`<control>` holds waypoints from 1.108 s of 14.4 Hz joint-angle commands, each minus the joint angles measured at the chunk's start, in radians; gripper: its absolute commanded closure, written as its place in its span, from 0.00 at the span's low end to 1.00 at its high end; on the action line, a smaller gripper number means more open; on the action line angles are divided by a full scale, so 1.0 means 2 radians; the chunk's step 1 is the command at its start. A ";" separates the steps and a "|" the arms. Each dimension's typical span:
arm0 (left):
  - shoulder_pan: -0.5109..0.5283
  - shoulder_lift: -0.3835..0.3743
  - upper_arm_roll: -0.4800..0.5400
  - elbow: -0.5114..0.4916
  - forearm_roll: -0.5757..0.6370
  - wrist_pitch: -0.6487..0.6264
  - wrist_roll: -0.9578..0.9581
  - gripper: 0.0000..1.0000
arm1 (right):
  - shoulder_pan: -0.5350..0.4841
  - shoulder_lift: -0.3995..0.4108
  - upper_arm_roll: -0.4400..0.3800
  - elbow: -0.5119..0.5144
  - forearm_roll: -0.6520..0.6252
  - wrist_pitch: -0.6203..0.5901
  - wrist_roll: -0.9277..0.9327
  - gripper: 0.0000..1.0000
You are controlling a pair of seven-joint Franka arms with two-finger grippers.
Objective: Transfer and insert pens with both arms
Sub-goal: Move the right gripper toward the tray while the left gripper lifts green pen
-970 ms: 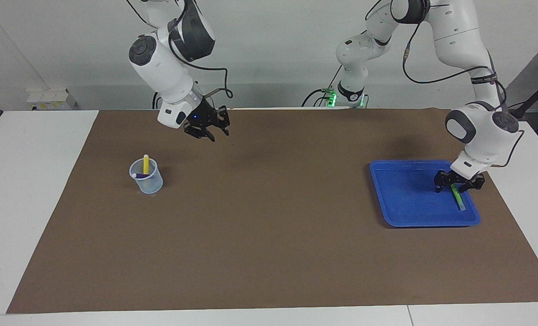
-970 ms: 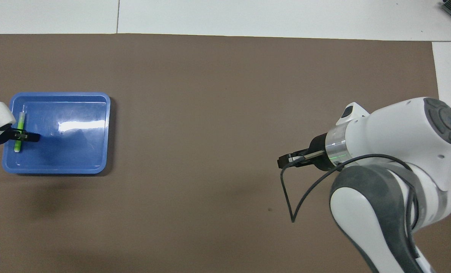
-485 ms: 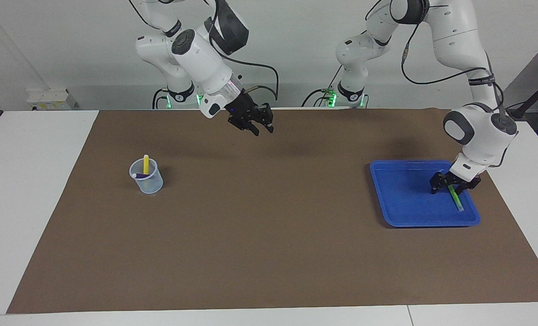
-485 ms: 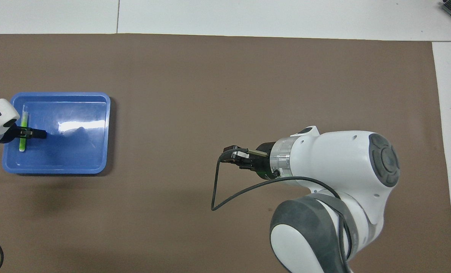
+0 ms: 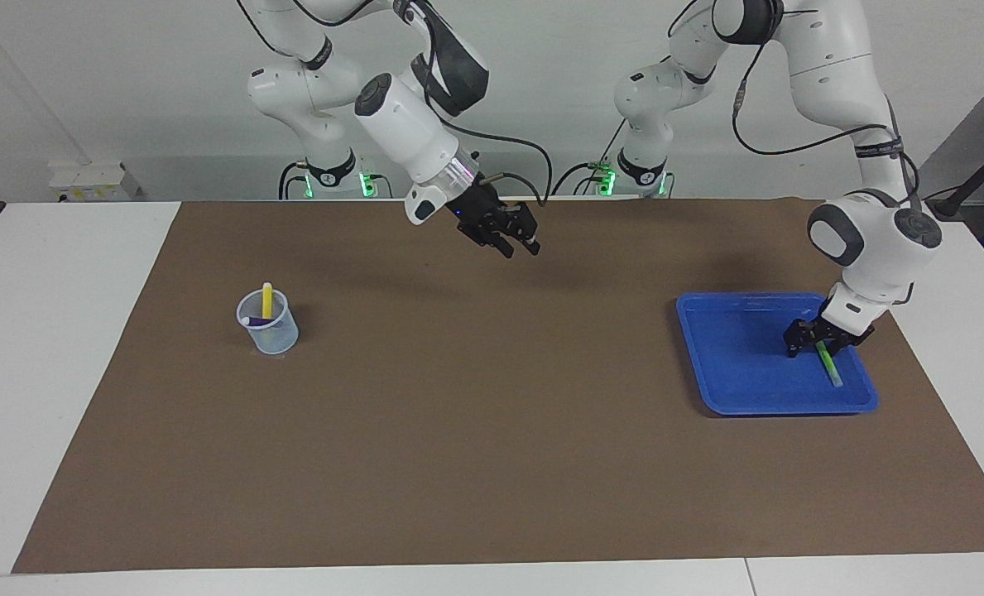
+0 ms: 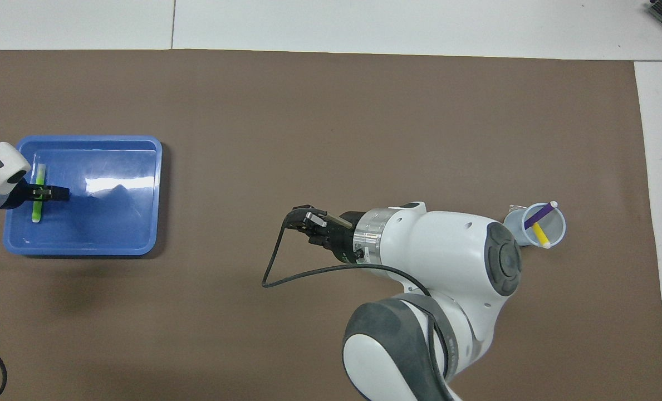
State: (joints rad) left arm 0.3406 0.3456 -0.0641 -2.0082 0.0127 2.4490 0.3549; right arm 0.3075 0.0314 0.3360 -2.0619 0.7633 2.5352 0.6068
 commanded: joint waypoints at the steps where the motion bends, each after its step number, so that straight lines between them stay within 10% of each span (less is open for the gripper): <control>1: -0.006 0.008 0.007 0.009 0.001 -0.002 -0.003 0.39 | 0.013 0.007 0.000 0.001 0.042 0.042 0.013 0.38; 4: -0.002 0.008 0.007 0.009 0.001 0.001 0.035 0.47 | 0.033 0.018 0.000 0.002 0.049 0.073 0.014 0.36; 8: -0.005 0.009 0.007 0.007 0.001 0.009 0.034 1.00 | 0.049 0.030 0.000 0.007 0.049 0.098 0.020 0.36; 16: -0.041 0.001 0.002 0.084 -0.004 -0.132 -0.131 1.00 | 0.071 0.040 0.000 0.009 0.056 0.132 0.027 0.30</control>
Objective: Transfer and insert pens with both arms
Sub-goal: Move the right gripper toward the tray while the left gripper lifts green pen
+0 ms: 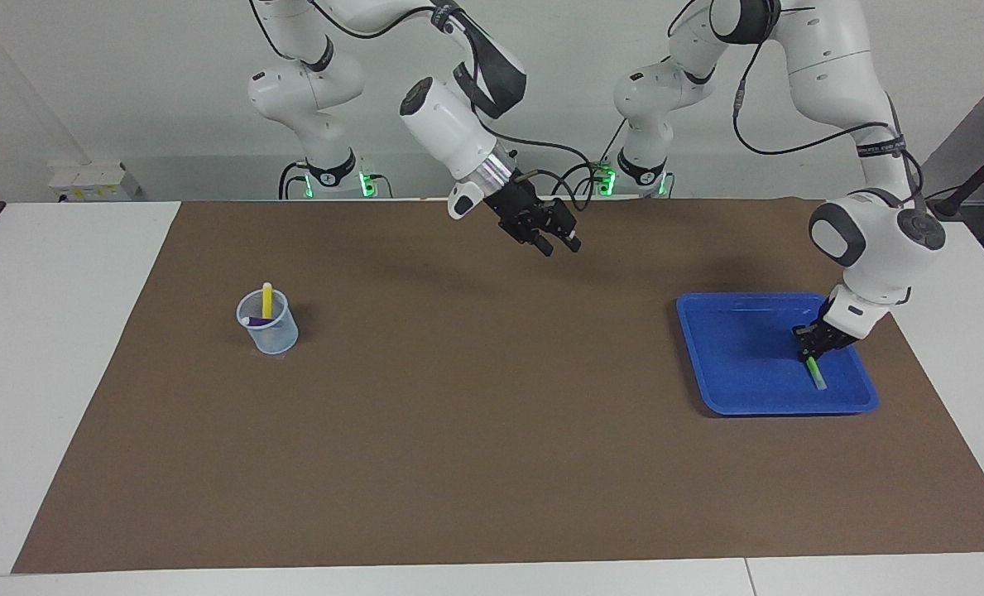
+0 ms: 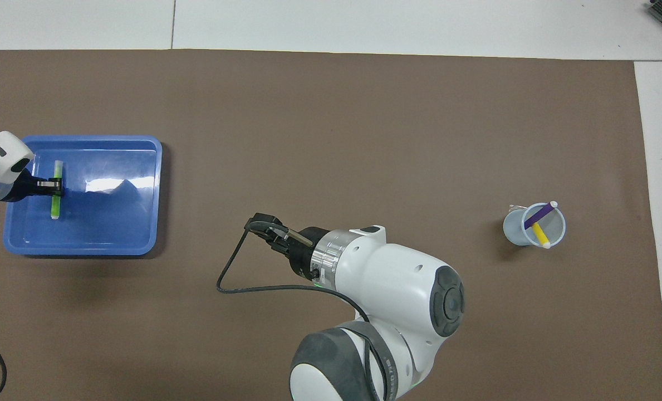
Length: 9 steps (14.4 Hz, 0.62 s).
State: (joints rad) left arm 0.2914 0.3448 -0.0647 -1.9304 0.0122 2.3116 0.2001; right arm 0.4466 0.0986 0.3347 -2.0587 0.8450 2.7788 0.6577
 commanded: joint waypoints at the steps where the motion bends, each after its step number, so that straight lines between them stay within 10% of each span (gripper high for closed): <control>1: -0.037 -0.006 0.003 0.057 -0.005 -0.091 -0.091 1.00 | 0.001 0.007 0.001 0.012 0.015 0.010 0.002 0.30; 9: -0.102 -0.073 -0.003 0.055 -0.143 -0.155 -0.405 1.00 | 0.010 0.011 0.002 0.022 0.018 0.014 0.015 0.28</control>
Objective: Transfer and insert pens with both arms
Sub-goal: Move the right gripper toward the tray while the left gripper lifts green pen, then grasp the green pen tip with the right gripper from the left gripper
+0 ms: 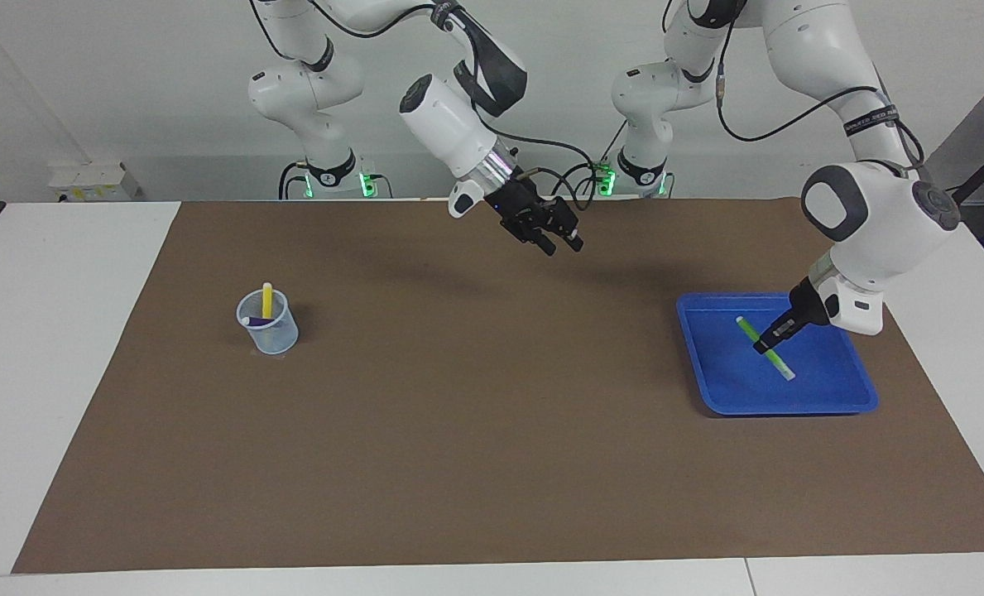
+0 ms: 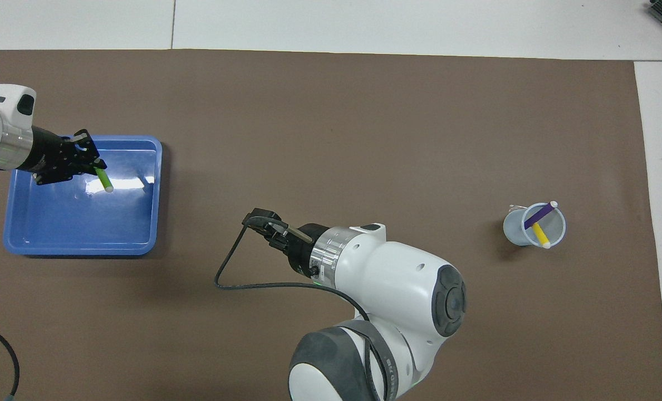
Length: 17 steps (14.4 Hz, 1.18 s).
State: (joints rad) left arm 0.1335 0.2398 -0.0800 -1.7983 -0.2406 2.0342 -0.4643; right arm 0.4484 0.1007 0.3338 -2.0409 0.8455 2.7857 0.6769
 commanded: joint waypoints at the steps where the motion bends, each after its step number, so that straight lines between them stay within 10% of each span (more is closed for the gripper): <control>1: -0.034 -0.024 0.005 -0.011 -0.024 -0.027 -0.116 1.00 | 0.017 0.009 0.003 0.013 0.032 0.016 0.007 0.28; 17: -0.102 -0.078 0.003 -0.053 -0.148 -0.107 -0.379 1.00 | 0.052 0.081 0.001 0.087 0.039 0.076 0.010 0.28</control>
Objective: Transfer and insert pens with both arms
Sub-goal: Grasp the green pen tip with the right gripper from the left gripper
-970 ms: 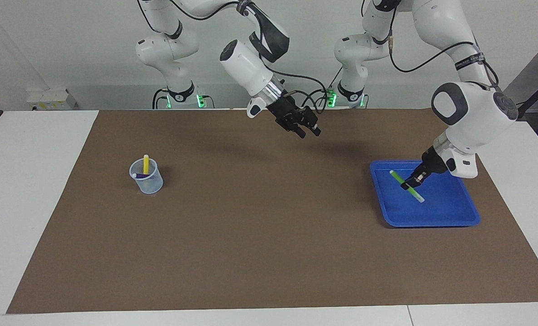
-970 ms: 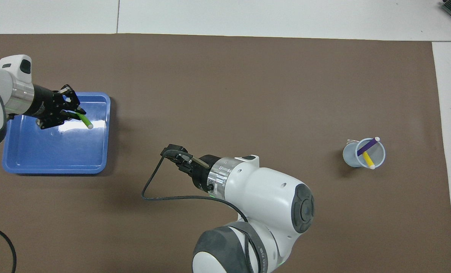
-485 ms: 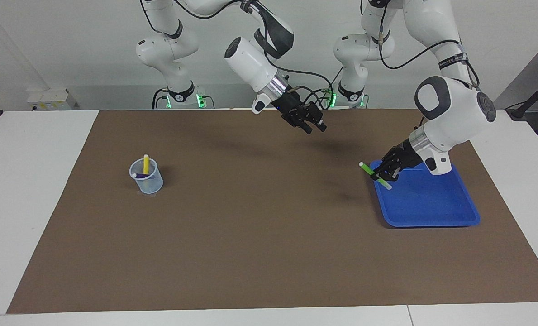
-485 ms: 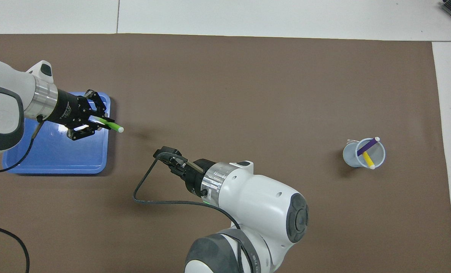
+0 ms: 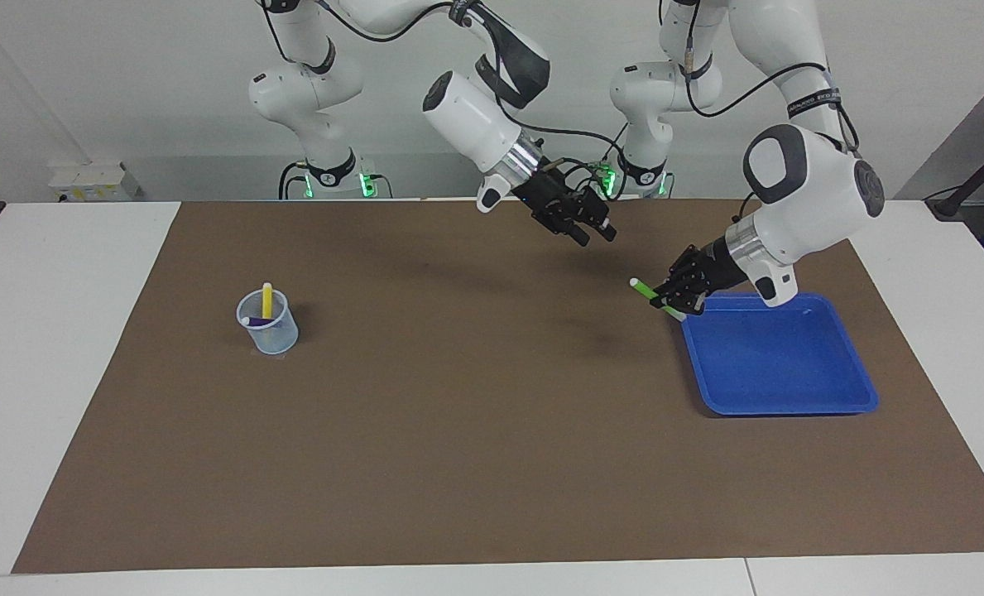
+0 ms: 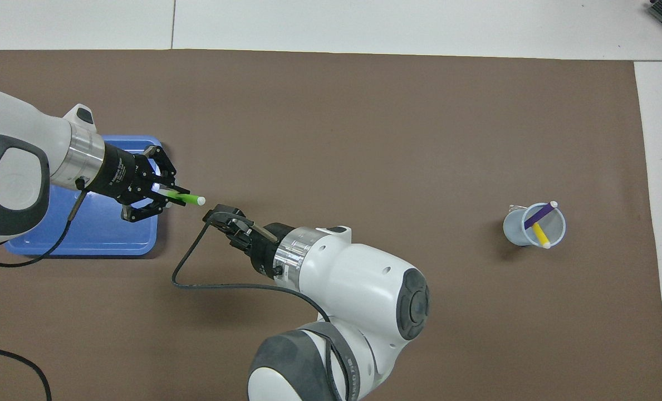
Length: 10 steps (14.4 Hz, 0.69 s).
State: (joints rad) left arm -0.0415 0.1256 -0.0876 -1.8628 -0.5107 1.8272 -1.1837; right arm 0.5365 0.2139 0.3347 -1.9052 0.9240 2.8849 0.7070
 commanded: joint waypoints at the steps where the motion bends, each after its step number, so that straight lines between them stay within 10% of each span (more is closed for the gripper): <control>1: -0.019 -0.023 0.007 -0.022 -0.018 -0.005 -0.028 1.00 | 0.010 0.027 0.001 0.019 -0.005 0.027 -0.006 0.29; 10: -0.039 -0.028 0.007 -0.028 -0.018 -0.025 -0.041 1.00 | 0.001 0.046 -0.001 0.033 -0.009 0.027 -0.033 0.45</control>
State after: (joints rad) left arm -0.1043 0.1040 -0.0892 -1.8910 -0.5344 1.7992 -1.2513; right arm 0.5514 0.2727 0.3266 -1.8700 0.9180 2.9268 0.6766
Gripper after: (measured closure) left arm 0.819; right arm 0.396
